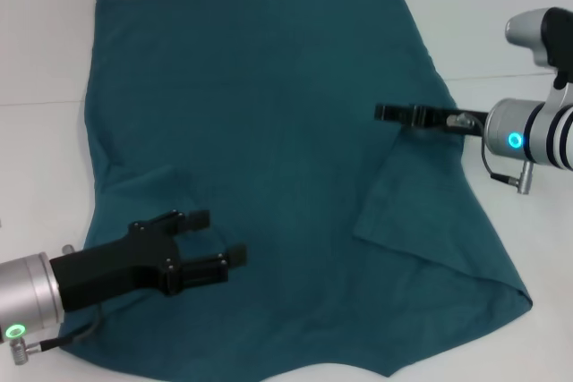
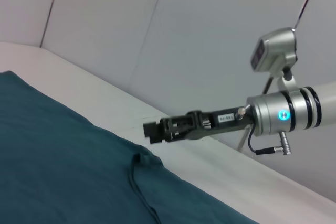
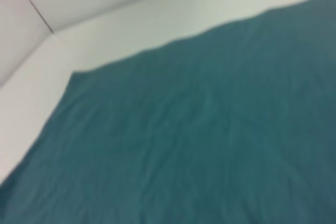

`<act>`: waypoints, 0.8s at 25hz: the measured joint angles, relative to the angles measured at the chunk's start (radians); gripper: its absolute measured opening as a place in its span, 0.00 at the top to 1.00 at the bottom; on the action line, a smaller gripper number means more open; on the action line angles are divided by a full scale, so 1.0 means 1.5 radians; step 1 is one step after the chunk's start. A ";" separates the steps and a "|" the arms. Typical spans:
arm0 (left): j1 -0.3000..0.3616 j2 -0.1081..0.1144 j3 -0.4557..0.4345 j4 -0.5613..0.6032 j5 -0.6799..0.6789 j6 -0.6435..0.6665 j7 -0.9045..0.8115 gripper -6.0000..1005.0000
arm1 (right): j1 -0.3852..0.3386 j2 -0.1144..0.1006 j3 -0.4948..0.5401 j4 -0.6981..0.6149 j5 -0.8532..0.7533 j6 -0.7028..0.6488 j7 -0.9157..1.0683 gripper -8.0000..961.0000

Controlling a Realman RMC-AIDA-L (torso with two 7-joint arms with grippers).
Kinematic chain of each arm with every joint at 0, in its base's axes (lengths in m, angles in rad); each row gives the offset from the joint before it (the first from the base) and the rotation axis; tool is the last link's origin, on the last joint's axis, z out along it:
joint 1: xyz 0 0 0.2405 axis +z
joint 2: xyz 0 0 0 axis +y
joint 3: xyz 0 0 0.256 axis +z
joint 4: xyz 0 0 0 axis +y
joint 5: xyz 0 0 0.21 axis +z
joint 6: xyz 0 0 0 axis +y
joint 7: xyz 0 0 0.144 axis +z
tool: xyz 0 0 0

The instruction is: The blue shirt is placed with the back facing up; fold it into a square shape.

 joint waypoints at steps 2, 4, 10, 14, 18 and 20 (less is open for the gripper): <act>0.000 0.000 -0.004 0.000 0.000 0.000 0.000 0.06 | -0.008 -0.001 0.000 -0.002 0.038 -0.002 -0.023 0.13; 0.001 0.001 -0.009 0.000 0.000 0.000 0.000 0.06 | -0.018 -0.003 0.000 -0.007 0.060 -0.009 -0.040 0.13; 0.005 0.003 -0.022 0.000 0.001 0.007 -0.012 0.05 | -0.057 -0.018 0.000 -0.039 0.065 -0.093 -0.052 0.12; 0.016 0.006 -0.029 0.015 0.001 0.023 -0.042 0.05 | -0.094 -0.037 0.003 -0.076 0.070 -0.223 -0.053 0.13; 0.030 0.006 -0.038 0.032 0.003 0.040 -0.071 0.05 | -0.125 -0.050 0.006 -0.114 0.070 -0.318 -0.053 0.12; 0.038 0.006 -0.049 0.041 0.011 0.038 -0.097 0.06 | -0.134 -0.057 0.006 -0.118 0.070 -0.349 -0.053 0.12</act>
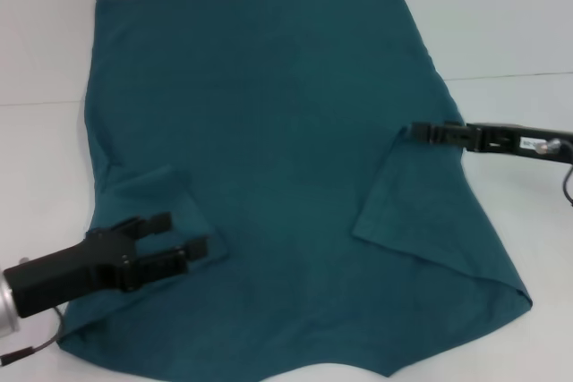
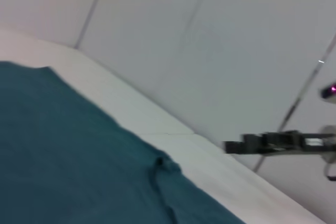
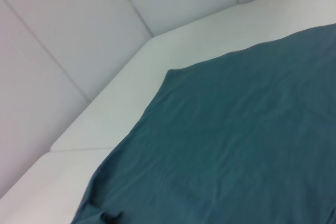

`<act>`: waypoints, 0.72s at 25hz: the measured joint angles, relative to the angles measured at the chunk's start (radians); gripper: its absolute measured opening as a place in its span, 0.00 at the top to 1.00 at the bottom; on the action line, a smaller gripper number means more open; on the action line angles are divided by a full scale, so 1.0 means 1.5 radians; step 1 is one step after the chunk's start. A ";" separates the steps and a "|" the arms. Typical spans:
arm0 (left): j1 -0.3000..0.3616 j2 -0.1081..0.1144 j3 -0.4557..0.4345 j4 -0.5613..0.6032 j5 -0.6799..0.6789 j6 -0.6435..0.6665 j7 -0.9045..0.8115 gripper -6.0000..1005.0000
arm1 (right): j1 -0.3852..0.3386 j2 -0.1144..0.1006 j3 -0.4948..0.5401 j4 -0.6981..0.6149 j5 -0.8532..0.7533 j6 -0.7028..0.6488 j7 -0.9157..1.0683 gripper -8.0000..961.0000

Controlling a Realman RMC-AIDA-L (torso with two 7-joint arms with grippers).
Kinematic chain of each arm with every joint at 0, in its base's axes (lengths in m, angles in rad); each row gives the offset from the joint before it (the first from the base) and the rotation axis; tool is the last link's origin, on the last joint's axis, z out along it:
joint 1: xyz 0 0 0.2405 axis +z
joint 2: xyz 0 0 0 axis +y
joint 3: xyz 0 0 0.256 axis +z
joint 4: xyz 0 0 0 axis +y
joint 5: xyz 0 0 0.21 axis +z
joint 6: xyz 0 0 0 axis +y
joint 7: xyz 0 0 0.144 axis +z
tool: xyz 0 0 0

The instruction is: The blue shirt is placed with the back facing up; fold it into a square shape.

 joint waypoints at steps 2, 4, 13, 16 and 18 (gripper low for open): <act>0.003 0.001 -0.017 0.005 0.015 -0.004 -0.022 0.06 | -0.006 -0.006 0.000 0.000 0.000 -0.019 0.000 0.12; 0.006 0.004 -0.042 0.008 0.040 -0.010 -0.045 0.06 | -0.009 -0.007 0.000 0.001 0.000 -0.026 0.003 0.12; 0.036 0.010 -0.121 0.072 0.135 -0.017 -0.153 0.06 | -0.010 -0.006 -0.001 0.004 -0.003 -0.025 0.025 0.12; 0.046 0.013 -0.136 0.103 0.169 -0.014 -0.185 0.05 | -0.008 -0.006 0.000 0.003 -0.003 -0.024 0.028 0.12; 0.048 0.016 -0.146 0.115 0.193 -0.010 -0.203 0.05 | -0.007 -0.006 0.000 0.003 -0.003 -0.023 0.028 0.12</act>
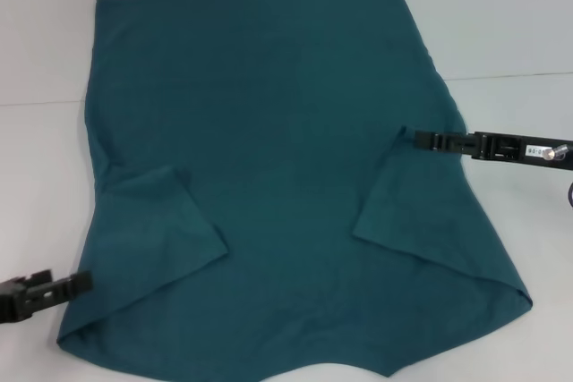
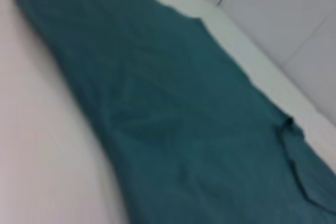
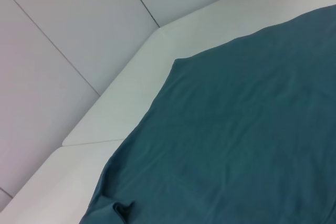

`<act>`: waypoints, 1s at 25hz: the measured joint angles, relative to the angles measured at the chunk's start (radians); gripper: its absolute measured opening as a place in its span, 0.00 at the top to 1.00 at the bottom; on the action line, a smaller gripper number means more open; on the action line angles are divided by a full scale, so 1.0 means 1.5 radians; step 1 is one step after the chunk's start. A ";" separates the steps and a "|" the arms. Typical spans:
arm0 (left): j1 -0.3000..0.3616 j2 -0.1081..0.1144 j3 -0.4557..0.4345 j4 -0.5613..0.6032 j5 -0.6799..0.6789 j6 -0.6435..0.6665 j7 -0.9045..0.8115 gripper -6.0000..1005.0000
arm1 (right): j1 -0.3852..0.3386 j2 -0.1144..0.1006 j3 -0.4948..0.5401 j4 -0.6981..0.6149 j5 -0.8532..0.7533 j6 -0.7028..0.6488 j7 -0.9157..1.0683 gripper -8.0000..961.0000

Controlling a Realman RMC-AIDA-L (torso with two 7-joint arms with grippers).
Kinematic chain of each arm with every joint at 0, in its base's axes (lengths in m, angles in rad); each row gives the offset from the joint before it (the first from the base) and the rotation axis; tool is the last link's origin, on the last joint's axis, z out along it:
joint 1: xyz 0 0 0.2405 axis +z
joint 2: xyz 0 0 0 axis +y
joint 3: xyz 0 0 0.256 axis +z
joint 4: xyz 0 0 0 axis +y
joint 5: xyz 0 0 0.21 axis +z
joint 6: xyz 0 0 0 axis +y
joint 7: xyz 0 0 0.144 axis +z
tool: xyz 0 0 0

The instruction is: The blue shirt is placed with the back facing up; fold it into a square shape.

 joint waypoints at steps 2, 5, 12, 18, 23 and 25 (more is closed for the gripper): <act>0.001 0.002 -0.009 0.005 0.019 0.003 -0.011 0.05 | 0.002 0.000 -0.002 0.000 0.000 0.001 0.000 0.12; 0.001 0.005 -0.020 0.008 0.048 0.003 -0.022 0.05 | 0.003 0.001 -0.003 -0.001 -0.001 0.003 0.000 0.12; -0.002 0.006 -0.022 0.006 0.095 0.005 -0.039 0.05 | 0.002 -0.001 0.000 0.000 -0.001 0.003 0.000 0.12; -0.008 0.005 -0.013 0.002 0.117 0.015 -0.053 0.05 | 0.000 -0.001 0.001 -0.003 -0.001 0.003 0.000 0.12; -0.016 0.007 -0.008 0.001 0.133 0.033 -0.066 0.05 | -0.001 -0.002 0.001 -0.005 0.000 0.002 0.000 0.12; -0.020 0.007 -0.008 0.001 0.147 0.034 -0.074 0.05 | -0.001 -0.002 0.001 -0.006 0.001 0.002 0.000 0.12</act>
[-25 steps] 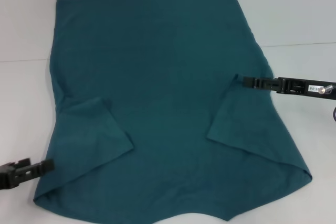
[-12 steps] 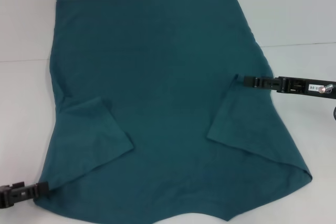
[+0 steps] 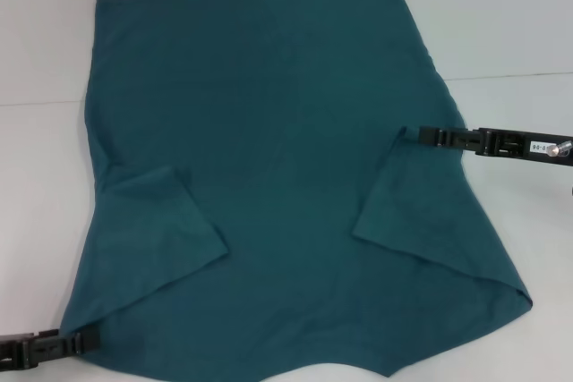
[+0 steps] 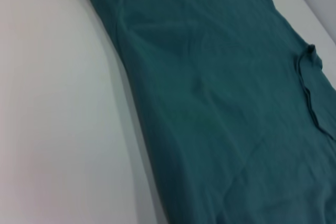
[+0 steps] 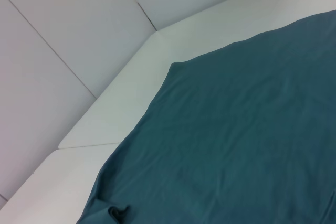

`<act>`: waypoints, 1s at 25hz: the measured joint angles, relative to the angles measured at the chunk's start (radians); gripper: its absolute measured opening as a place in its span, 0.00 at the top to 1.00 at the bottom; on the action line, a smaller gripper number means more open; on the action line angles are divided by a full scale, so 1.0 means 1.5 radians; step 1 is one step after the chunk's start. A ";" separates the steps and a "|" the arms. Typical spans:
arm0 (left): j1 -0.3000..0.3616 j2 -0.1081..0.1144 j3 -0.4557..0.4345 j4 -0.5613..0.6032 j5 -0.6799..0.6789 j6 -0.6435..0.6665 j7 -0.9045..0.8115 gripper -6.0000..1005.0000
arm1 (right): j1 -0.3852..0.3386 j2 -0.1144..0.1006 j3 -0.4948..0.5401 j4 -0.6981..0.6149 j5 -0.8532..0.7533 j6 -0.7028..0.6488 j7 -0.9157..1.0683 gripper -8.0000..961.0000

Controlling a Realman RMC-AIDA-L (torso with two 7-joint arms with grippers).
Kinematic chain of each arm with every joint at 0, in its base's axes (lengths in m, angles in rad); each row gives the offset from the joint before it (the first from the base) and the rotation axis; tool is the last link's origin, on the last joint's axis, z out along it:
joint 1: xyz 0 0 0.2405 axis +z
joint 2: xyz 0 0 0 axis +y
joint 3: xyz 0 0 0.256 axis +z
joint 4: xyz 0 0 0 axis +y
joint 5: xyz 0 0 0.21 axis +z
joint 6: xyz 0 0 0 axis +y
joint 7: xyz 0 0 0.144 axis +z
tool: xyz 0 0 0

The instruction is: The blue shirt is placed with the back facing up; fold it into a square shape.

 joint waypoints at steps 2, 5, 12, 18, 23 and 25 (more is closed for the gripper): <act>-0.002 0.001 0.000 0.000 0.005 0.004 -0.004 0.05 | 0.000 0.000 0.000 0.000 0.000 0.000 0.000 0.12; -0.003 0.002 0.000 0.000 0.005 0.012 -0.007 0.06 | 0.000 0.000 0.000 0.000 0.001 0.000 0.000 0.12; -0.013 0.003 0.014 -0.004 0.007 0.018 -0.009 0.06 | 0.000 0.000 0.000 0.000 0.001 0.001 0.000 0.12; -0.019 0.003 0.024 -0.004 0.007 0.013 -0.015 0.05 | -0.001 0.000 0.000 0.000 0.001 0.001 0.003 0.12; -0.020 0.003 0.027 -0.001 0.007 0.009 -0.017 0.05 | -0.002 0.000 0.000 0.000 0.001 0.001 0.003 0.12; -0.022 0.003 0.028 0.000 0.007 0.008 -0.017 0.07 | -0.002 0.000 0.000 0.000 0.002 0.001 0.004 0.12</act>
